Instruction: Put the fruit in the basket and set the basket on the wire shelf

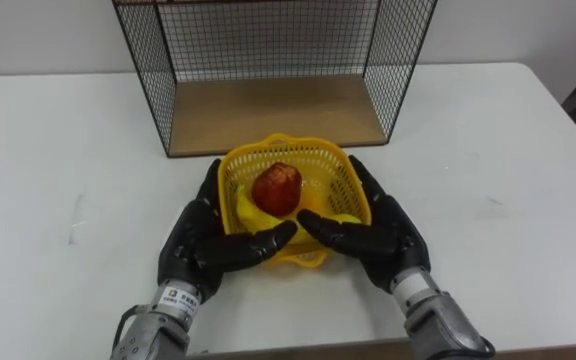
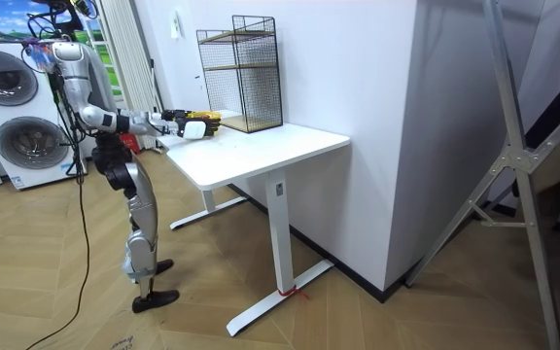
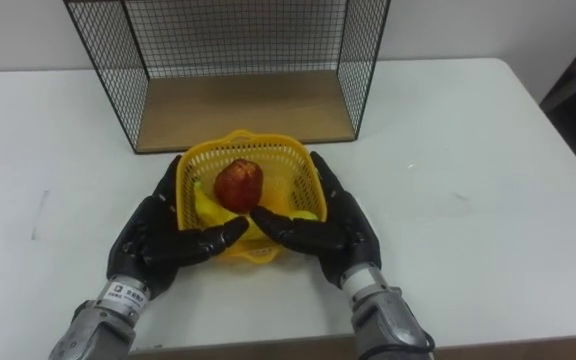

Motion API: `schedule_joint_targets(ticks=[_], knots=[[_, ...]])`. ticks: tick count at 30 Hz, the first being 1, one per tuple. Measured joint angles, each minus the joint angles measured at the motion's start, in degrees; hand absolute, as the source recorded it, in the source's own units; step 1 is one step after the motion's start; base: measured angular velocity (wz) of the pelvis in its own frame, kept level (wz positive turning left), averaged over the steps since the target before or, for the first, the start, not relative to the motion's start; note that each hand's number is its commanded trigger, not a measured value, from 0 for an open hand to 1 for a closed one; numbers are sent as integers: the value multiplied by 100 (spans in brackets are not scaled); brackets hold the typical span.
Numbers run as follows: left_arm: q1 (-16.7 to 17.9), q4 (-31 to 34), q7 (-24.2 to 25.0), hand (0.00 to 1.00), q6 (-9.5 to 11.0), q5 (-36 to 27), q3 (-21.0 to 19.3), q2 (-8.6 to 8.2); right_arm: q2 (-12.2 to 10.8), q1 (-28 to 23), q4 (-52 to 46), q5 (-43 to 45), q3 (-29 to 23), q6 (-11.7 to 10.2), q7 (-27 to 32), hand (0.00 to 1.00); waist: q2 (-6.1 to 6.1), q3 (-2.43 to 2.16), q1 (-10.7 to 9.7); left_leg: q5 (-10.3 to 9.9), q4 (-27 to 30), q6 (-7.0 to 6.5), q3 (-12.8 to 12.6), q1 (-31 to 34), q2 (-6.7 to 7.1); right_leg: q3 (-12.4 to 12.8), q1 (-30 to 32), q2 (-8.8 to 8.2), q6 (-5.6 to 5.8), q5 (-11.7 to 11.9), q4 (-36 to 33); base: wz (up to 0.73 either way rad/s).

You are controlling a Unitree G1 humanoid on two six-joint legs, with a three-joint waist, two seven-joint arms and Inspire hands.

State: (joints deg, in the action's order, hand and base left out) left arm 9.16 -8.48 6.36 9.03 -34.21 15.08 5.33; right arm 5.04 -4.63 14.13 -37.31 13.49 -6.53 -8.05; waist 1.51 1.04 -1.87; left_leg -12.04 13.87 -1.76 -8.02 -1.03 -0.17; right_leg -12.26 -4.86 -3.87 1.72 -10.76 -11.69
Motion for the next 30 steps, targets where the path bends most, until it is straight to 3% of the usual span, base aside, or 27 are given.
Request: schedule_joint_targets(ticks=[6,8,14,19,30], knots=[[-2,364,-131,0,12,12,94,-6,-20,37,-59,-59,50,-75,308,0,-39,-11,-20,-1,88,-1,-19,93,-5,86,84,2,-1,1,-15,-3],[-16,444,-176,0,18,71,112,-16,-19,92,-126,-39,48,-124,392,0,-109,-24,-56,-1,86,-1,-53,85,-7,120,101,2,-2,1,-21,-12],[-254,615,-343,0,51,294,132,-31,-19,131,-398,-34,34,-311,432,0,-164,-24,-108,0,38,-1,-108,28,-26,132,103,9,-2,1,-80,-3],[-309,691,-385,0,205,338,148,-37,-20,133,-590,-17,40,-419,432,0,-158,-23,-75,2,-25,-1,-148,-45,-26,163,101,8,-1,1,-94,-5],[-309,919,-865,0,247,333,278,-38,-60,134,-667,-18,110,-427,449,0,-58,-24,-67,3,-31,-1,-207,-76,-25,165,94,5,-1,1,-92,0]])
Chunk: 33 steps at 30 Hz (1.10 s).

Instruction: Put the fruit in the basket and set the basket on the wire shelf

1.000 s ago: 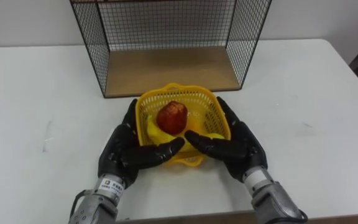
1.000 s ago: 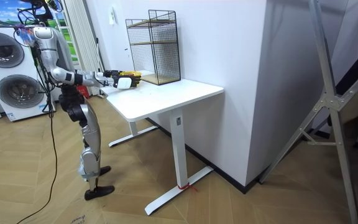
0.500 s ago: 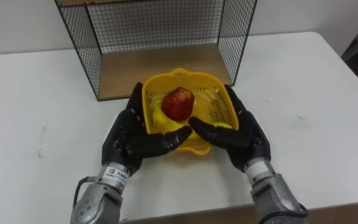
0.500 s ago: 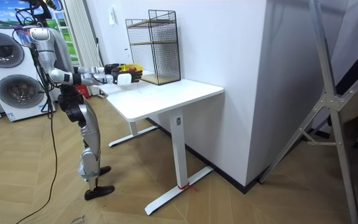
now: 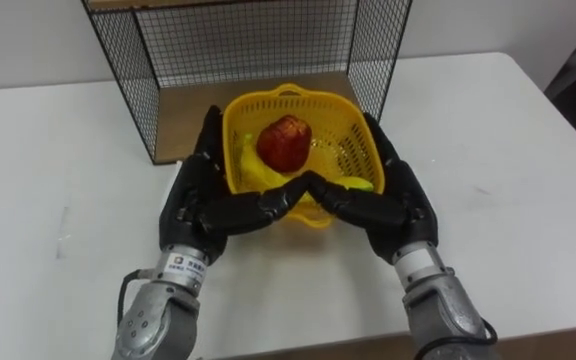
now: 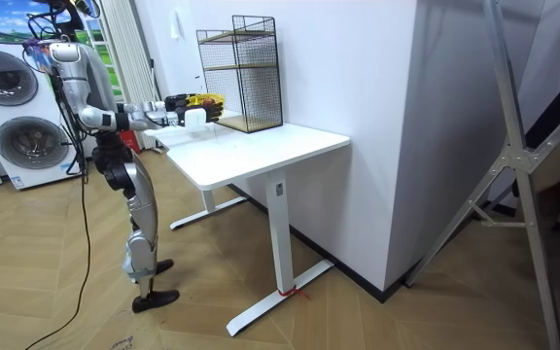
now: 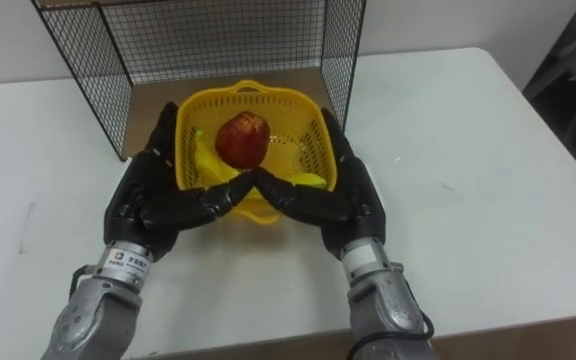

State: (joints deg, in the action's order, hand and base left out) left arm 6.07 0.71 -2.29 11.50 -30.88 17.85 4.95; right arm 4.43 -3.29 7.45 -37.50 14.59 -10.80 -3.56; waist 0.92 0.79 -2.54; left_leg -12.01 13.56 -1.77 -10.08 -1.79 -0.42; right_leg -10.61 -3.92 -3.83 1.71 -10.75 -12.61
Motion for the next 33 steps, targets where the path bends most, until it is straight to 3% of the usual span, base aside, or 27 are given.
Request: schedule_joint_targets(ticks=[5,21,25,28,30,33], knots=[[0,0,-75,0,6,-8,53,1,-6,0,0,-13,7,0,48,0,74,15,30,0,4,0,-22,-51,-4,11,-46,-1,0,0,1,-1],[2,-3,-132,0,67,10,96,0,-117,0,1,-9,17,-115,162,0,60,26,140,-25,101,0,-4,-50,-80,5,-62,9,-1,0,-90,0],[48,-3,-120,0,74,13,92,-6,-127,0,0,6,21,-180,154,0,59,29,189,-243,598,33,-7,159,-196,-54,40,56,-42,-117,-335,-2],[113,-5,-106,0,91,14,86,-13,-124,0,0,-3,20,-187,102,0,48,30,275,-556,1204,80,-10,382,-323,-57,240,98,-109,-414,-827,-5],[136,-23,-106,0,99,9,62,-2,-112,-1,1,25,49,-187,86,0,52,33,335,-795,1698,153,-9,587,-496,-65,439,164,-200,-652,-1255,-7],[186,-20,-111,0,107,9,26,-3,-120,-1,0,90,90,-195,86,0,74,17,436,-870,1974,219,-9,661,-531,4,609,123,-299,-903,-1643,-6]])
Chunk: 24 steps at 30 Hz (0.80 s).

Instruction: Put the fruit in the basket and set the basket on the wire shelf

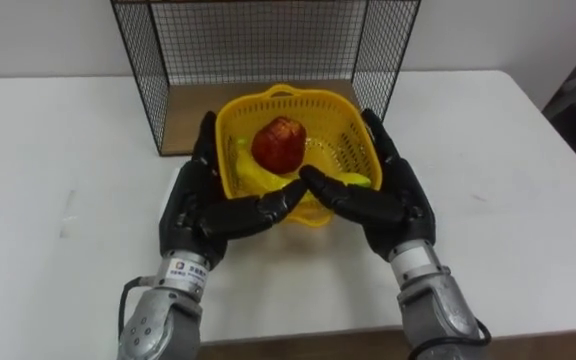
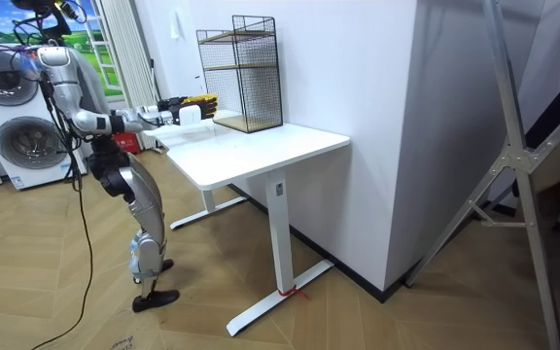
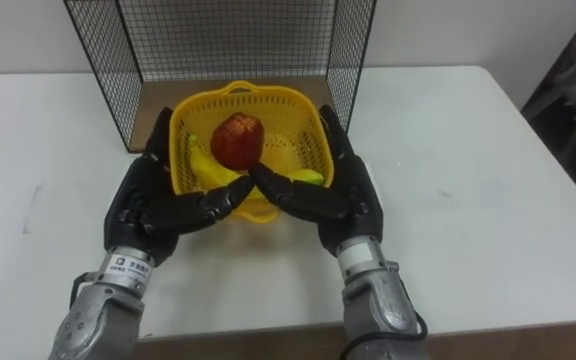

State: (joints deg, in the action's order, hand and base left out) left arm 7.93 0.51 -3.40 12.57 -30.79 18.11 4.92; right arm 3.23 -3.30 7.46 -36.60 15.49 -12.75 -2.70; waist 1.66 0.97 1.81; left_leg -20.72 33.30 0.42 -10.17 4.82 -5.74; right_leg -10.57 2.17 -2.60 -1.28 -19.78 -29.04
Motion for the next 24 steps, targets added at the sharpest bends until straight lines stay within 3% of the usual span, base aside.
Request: schedule_joint_targets(ticks=[4,5,6,7,8,9,11,24], knots=[[67,3,1,0,2,3,5,9,14,1,-2,77,31,-31,-5,0,-20,-3,-20,195,512,95,57,334,-94,67,21,34,-84,-40,-66,1],[74,3,1,0,8,3,2,17,14,2,2,92,33,-34,-7,0,46,26,11,275,615,139,198,509,-34,81,25,-32,-96,-39,-72,9],[75,2,2,0,16,4,11,14,18,8,2,92,31,-46,-7,0,70,25,8,351,129,181,313,632,79,82,54,-113,-88,-39,-64,7],[73,2,2,0,30,4,15,3,24,10,0,92,30,-57,-7,0,85,26,-16,521,-202,223,319,717,113,84,84,-136,-63,-33,-65,-5],[79,0,2,0,43,5,10,-3,16,-3,9,93,42,-56,-7,0,55,5,-21,1100,-510,-6,296,801,150,112,95,-177,-9,-55,-65,-10],[83,0,2,0,46,5,-1,10,5,-12,15,94,64,-52,-6,0,42,-29,-16,1111,-603,-16,255,745,181,115,92,-214,22,-60,-50,0],[64,1,3,0,117,2,-11,12,21,-3,6,76,76,-62,-51,0,119,-44,-57,1180,-805,-58,245,643,273,86,74,-251,82,20,123,5],[60,64,2,0,187,3,6,21,44,3,-280,70,84,-109,40,0,185,-45,-88,1152,-981,-44,339,622,437,-92,-112,-310,96,66,585,5]])
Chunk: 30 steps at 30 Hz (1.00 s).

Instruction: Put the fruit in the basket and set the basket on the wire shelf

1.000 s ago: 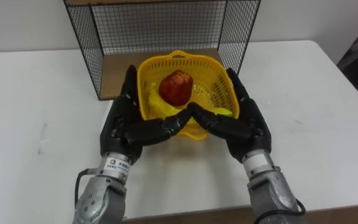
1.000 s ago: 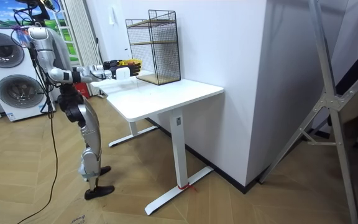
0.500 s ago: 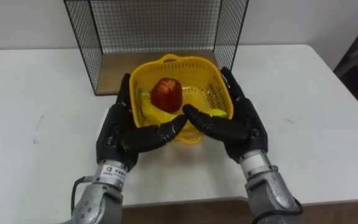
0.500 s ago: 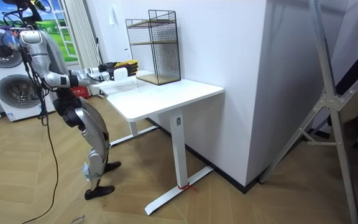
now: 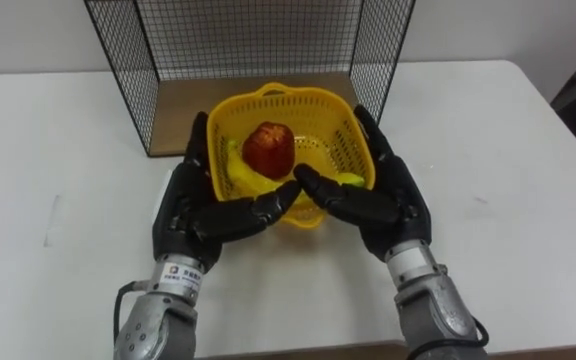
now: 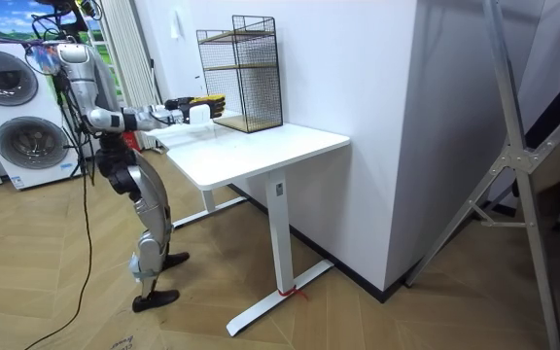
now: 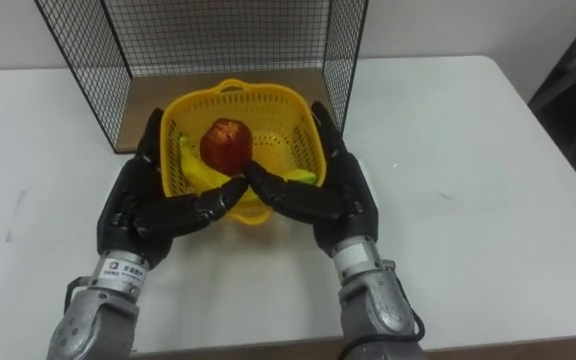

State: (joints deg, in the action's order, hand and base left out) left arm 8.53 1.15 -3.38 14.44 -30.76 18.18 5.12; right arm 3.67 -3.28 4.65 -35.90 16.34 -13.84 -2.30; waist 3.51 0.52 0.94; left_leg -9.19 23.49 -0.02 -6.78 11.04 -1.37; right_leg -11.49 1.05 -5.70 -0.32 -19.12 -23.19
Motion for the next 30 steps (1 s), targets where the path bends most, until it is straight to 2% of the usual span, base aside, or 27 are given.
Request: schedule_joint_targets(ticks=[8,10,13,15,16,17,18,19,20,21,22,23,24,25,26,27,28,29,30], knots=[[-4,1,0,0,55,0,-2,-2,4,-1,-72,-9,8,-6,38,0,15,27,77,-102,-4,-2,15,-42,57,-3,-105,-38,63,-30,142,1],[-6,1,2,0,55,0,-1,-9,6,0,-73,6,1,-6,38,0,24,32,62,-124,2,-14,6,-40,110,-3,-99,-83,98,-72,111,4],[-28,2,35,0,54,12,-1,-10,49,0,-89,66,-9,-6,38,0,18,33,43,-234,77,-125,-39,-21,229,8,-38,-248,202,-185,-91,2],[-65,3,59,0,50,-4,-9,-24,85,14,-121,64,3,-10,38,0,19,33,46,-428,170,-253,-131,-49,341,51,89,-476,337,-308,-650,0],[-68,3,60,0,50,-8,-9,-27,98,11,-121,52,6,-10,38,0,17,35,20,-477,186,-291,-125,-67,366,50,185,-547,348,-314,-962,15],[-68,3,60,0,49,-8,-5,-29,104,10,-121,50,9,-12,38,0,42,49,-44,-587,268,-375,-116,-117,485,72,411,-727,391,-279,-1712,27],[-75,4,57,0,50,-7,-3,-38,106,12,-124,56,8,-38,38,0,60,59,-100,-701,374,-457,-90,-192,584,194,627,-872,402,-114,-2341,26],[-84,4,55,0,50,-5,-4,-39,102,15,-134,67,-3,-45,38,0,52,59,-101,-764,428,-494,-79,-228,608,275,742,-917,385,23,-2636,10],[-86,4,38,0,50,-6,2,-39,98,18,-134,68,-3,-56,38,0,-4,85,-89,-854,478,-556,-83,-311,610,430,968,-919,303,435,-3133,0],[-90,7,22,0,51,-8,6,-40,100,18,-134,67,-5,-57,38,0,-53,97,-89,-885,484,-589,-59,-362,600,474,1049,-914,303,679,-3309,5],[-96,6,13,0,53,2,6,-41,108,14,-133,72,-25,-57,34,0,-153,113,-133,-922,456,-642,34,-479,592,499,1184,-876,320,902,-3508,13],[-117,6,6,0,58,7,5,-41,127,21,-133,96,-34,-58,24,0,-201,116,-167,-930,399,-668,86,-571,574,504,1208,-742,365,565,-3326,16],[-142,4,2,0,58,-1,1,-40,117,23,-133,121,-35,-58,20,0,-230,134,-168,-934,391,-685,89,-588,554,504,1214,-646,370,383,-3123,15],[-198,-14,-11,0,63,-10,-5,-30,113,27,-132,119,-37,-58,21,0,-262,153,-189,-941,392,-706,97,-598,523,489,1213,-460,345,181,-2556,13],[-226,-18,-21,0,64,-3,-16,-9,101,46,-132,125,-69,-53,23,0,-254,150,-188,-944,380,-712,77,-604,527,463,1212,-308,313,127,-1918,13],[-226,-18,-20,0,63,10,-10,-5,99,55,-132,166,-80,-50,27,0,-245,144,-211,-946,380,-714,54,-612,546,488,1183,-144,259,196,-1356,6],[-230,-17,-20,0,63,15,-6,-3,102,64,-132,187,-77,-48,27,0,-231,135,-213,-946,380,-713,36,-617,570,516,1171,-68,244,347,-1104,-5],[-231,-48,-21,0,46,38,6,-29,129,99,-131,218,-70,-25,28,0,-269,118,-203,-947,329,-711,30,-673,587,502,1104,-17,168,368,-917,-15],[-231,-49,-21,0,35,44,3,-19,145,125,-131,234,-71,6,28,0,-300,105,-200,-945,288,-708,37,-692,567,518,1058,12,159,394,-829,-22]])
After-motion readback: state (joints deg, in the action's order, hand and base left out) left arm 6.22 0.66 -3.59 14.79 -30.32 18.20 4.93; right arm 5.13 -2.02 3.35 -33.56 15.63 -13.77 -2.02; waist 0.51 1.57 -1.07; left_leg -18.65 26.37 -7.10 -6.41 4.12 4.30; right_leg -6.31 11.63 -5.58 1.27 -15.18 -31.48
